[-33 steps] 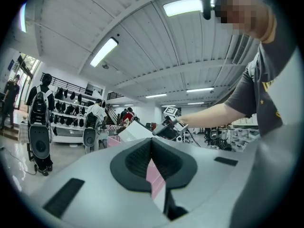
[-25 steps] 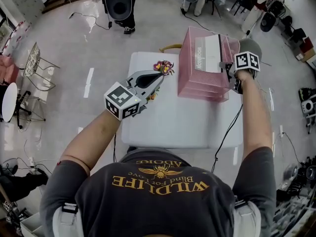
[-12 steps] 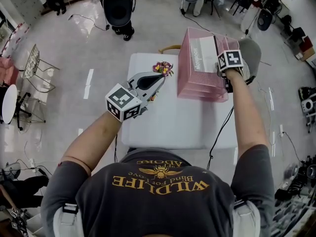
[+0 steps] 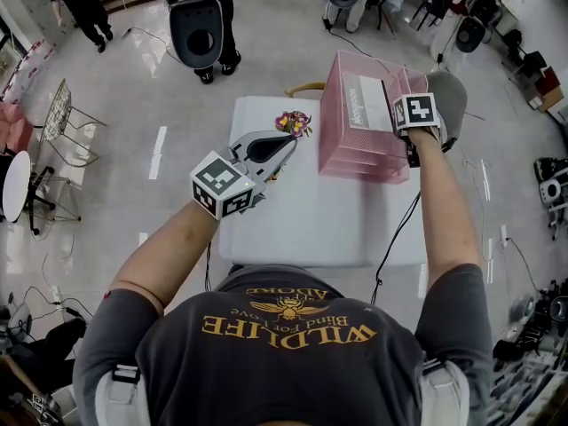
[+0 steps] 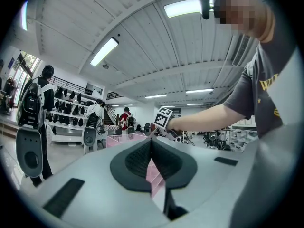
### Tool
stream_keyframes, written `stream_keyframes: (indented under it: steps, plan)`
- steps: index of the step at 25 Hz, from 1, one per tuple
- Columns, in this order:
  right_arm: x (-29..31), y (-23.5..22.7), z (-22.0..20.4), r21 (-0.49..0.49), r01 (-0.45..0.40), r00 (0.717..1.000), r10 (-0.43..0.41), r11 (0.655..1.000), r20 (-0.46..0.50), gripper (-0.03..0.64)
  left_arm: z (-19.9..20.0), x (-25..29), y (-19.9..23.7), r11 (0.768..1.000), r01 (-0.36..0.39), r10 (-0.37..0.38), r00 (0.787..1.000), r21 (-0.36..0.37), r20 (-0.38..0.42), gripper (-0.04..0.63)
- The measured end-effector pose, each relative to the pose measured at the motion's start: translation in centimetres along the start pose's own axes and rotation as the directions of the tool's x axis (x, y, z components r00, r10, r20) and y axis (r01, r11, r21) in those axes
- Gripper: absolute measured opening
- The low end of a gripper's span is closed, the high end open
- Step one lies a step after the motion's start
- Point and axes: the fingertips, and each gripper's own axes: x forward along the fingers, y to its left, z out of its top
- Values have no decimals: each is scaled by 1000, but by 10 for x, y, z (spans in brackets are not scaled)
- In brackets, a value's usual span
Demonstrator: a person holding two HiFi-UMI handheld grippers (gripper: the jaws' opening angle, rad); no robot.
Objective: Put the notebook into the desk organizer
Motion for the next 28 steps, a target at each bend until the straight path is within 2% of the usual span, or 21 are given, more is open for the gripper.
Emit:
stream_keyframes:
  steps: [4,7,11,17,21,25,28]
  plan:
    - [-32,4,18,6,-32,993,31,999,110,124,8,-5,-4,1000,-5,5,1000,6,13,0]
    - [-64,26,33,14,-153,958,145,988,246,124,16,-16,-6,1000,-17,17,999,-1,35,0]
    - [-120,56,48,3,-308,862,278,951,424,124,29,-38,-2,998,-60,61,996,-27,62,0]
    - [-200,92,50,-39,-466,677,384,884,628,118,49,-75,6,988,-148,151,984,-35,96,0]
    - [-235,115,32,-61,-532,564,407,845,718,40,56,-93,1,984,-176,176,979,-15,102,0]
    - [-250,131,4,-40,-587,503,404,808,764,2,57,-106,-7,982,-189,188,977,0,104,0]
    - [-252,139,-16,-40,-603,484,405,797,775,2,55,-115,-11,980,-198,197,975,-5,105,0]
